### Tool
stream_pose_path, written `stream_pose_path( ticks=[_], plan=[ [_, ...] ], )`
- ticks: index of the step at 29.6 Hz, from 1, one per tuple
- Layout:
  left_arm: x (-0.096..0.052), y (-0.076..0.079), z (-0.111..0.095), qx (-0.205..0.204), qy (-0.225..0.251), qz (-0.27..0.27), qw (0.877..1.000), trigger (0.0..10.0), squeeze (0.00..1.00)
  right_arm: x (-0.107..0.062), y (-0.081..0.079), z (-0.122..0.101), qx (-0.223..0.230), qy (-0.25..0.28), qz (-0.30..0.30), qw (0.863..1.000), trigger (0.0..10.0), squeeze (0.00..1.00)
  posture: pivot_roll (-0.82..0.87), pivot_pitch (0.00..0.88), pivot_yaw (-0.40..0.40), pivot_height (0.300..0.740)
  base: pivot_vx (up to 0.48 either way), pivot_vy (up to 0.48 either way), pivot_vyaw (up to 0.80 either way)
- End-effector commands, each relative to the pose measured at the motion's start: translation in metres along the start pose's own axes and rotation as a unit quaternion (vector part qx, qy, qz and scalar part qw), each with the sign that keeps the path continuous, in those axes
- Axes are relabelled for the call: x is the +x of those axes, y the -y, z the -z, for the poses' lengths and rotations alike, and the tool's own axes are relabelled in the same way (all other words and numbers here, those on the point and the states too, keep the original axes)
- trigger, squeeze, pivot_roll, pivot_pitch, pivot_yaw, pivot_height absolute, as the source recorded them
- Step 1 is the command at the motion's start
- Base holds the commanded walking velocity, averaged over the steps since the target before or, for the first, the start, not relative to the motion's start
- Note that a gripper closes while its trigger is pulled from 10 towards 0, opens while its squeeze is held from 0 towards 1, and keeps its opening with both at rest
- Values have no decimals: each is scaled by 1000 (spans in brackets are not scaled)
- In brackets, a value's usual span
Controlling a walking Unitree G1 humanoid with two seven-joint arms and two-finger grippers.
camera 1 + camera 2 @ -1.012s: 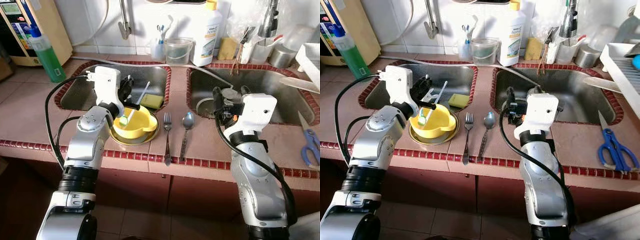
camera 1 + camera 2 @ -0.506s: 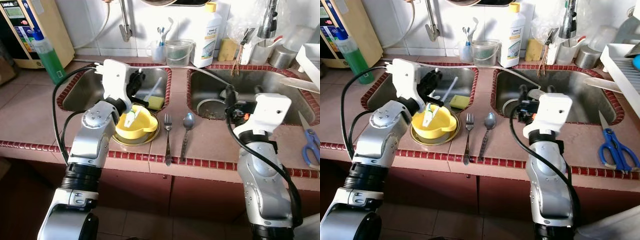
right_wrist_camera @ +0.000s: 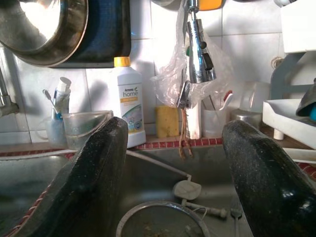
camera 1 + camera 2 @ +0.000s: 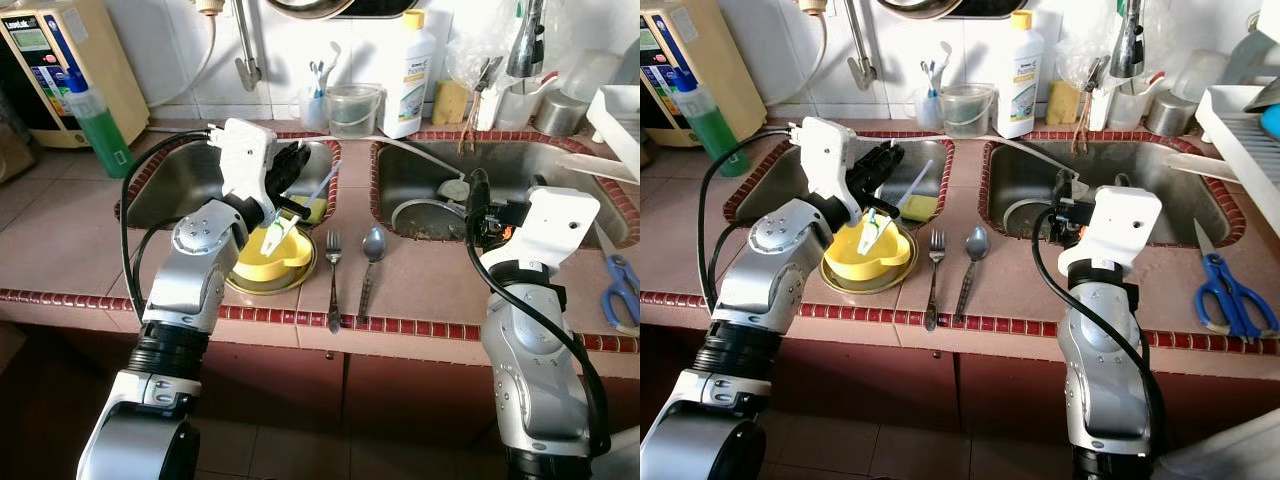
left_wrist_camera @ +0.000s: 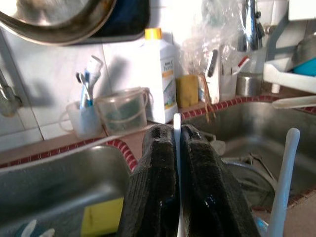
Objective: Kitchen organization
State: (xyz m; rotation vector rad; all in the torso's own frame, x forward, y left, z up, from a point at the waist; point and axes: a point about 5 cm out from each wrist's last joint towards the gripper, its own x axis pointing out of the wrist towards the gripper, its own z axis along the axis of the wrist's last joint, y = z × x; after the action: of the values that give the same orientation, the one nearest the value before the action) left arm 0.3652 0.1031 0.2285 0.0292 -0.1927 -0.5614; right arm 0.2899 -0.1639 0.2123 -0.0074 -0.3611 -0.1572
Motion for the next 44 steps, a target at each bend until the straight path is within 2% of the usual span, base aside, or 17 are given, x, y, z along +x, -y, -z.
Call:
stream_pose_path(
  ticks=[1, 20, 26, 31, 36, 41, 44],
  plan=[
    [3, -4, -8, 12, 5, 1, 1000, 10000, 0, -1, -1, -3, 3, 3, 4, 1000, 10000, 0, -131, 30, 97, 703, 0, 0, 0],
    [5, -10, -6, -18, -4, -1, 1000, 10000, 0, -4, -1, 3, 11, -17, 7, 1000, 10000, 0, -127, 31, 95, 703, 0, 0, 0],
    [-1, -14, -1, -38, -9, -14, 999, 10000, 0, -8, 7, 6, -3, -26, -3, 1000, 10000, 0, -135, 26, 94, 703, 0, 0, 0],
    [0, -15, -1, -37, -11, -15, 999, 10000, 0, -7, 10, 6, -7, -26, -3, 1000, 10000, 0, -130, 20, 86, 703, 0, 0, 0],
    [1, -15, -3, -40, -7, -18, 999, 10000, 0, -6, 5, 5, -7, -23, -13, 1000, 10000, 0, -133, 5, 72, 703, 0, 0, 0],
    [2, -14, -3, -42, -1, -32, 999, 10000, 0, -5, 5, 5, -7, -22, -20, 1000, 10000, 0, -135, 0, 46, 703, 0, 0, 0],
    [1, -15, -5, -31, 10, -61, 998, 10000, 0, 0, 3, 3, -9, -19, -33, 999, 10000, 0, -130, 0, 21, 703, 0, 0, 0]
  ],
)
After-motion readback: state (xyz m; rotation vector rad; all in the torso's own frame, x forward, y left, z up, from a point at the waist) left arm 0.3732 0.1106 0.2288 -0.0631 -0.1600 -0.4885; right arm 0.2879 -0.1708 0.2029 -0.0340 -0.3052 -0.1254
